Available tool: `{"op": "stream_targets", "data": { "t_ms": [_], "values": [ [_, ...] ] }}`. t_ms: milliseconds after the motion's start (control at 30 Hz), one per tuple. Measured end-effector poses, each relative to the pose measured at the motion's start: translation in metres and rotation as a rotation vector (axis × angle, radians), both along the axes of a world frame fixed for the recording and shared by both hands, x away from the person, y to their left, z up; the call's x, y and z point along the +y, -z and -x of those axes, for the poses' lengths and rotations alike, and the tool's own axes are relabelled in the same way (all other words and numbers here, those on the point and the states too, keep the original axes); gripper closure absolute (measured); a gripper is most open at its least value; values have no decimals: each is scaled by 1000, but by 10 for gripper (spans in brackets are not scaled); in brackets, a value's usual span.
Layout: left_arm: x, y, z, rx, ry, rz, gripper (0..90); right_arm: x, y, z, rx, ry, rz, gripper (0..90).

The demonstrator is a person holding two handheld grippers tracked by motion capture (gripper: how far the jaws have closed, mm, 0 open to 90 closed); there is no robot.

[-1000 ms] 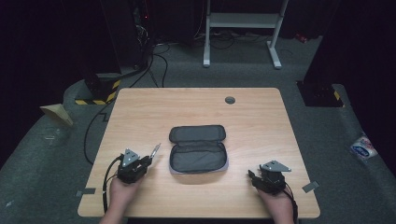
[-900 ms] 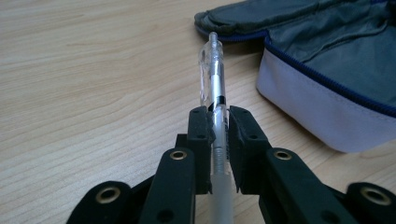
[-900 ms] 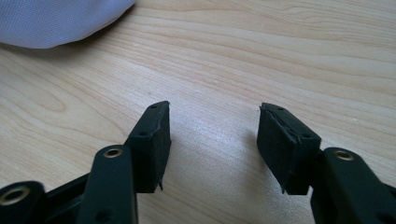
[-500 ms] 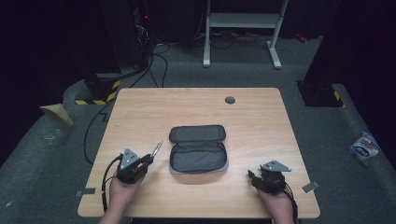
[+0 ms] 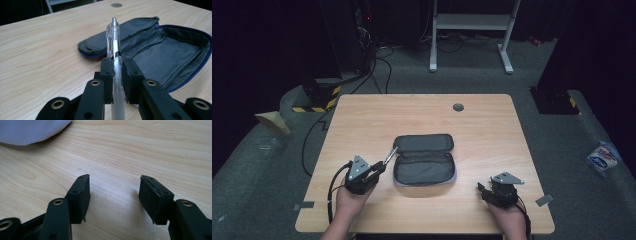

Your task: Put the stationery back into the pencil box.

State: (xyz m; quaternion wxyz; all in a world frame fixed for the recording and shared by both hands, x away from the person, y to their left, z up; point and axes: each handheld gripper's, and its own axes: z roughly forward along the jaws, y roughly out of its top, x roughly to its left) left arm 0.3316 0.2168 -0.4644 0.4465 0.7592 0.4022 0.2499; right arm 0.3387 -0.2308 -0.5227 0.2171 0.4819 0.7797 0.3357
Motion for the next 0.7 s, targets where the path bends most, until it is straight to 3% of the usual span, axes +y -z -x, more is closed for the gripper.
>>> {"op": "stream_targets", "data": {
  "t_ms": [433,700],
  "values": [
    [-14,-10,-12,-2,48,33,792,0,0,0,-1,1,1,421],
    [-26,-14,-20,-6,86,26,792,0,0,0,-2,3,2,420]
  ]
}}
